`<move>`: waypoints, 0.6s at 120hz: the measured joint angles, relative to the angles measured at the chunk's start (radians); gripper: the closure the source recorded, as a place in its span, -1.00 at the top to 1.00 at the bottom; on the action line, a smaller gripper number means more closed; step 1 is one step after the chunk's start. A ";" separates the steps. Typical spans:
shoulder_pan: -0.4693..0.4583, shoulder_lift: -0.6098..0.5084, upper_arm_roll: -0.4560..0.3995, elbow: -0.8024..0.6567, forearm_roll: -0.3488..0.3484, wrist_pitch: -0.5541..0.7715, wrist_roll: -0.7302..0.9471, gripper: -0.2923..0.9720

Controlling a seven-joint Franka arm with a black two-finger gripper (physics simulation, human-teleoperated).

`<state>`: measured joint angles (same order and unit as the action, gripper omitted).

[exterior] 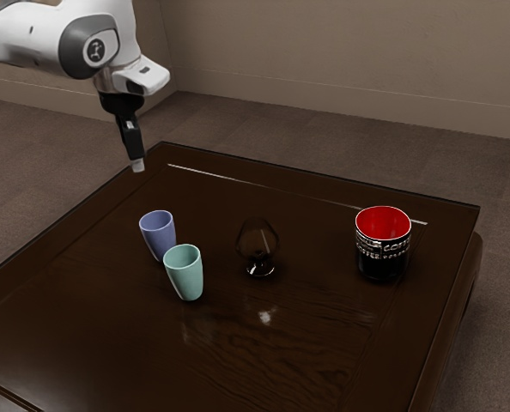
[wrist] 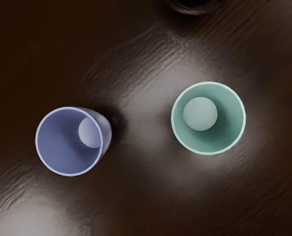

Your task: Place the left cup onto the right cup

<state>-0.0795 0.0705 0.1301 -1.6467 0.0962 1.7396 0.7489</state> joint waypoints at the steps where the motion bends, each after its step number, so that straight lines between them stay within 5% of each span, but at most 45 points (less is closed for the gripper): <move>1: 0.000 -0.003 0.000 -0.004 -0.001 0.000 0.002 0.54; 26: 0.088 0.009 0.005 -0.190 0.000 0.092 0.037 0.54; 72: 0.095 0.188 0.001 -0.156 0.073 0.246 0.080 0.54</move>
<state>0.0155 0.2581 0.1314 -1.8032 0.1695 1.9854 0.8291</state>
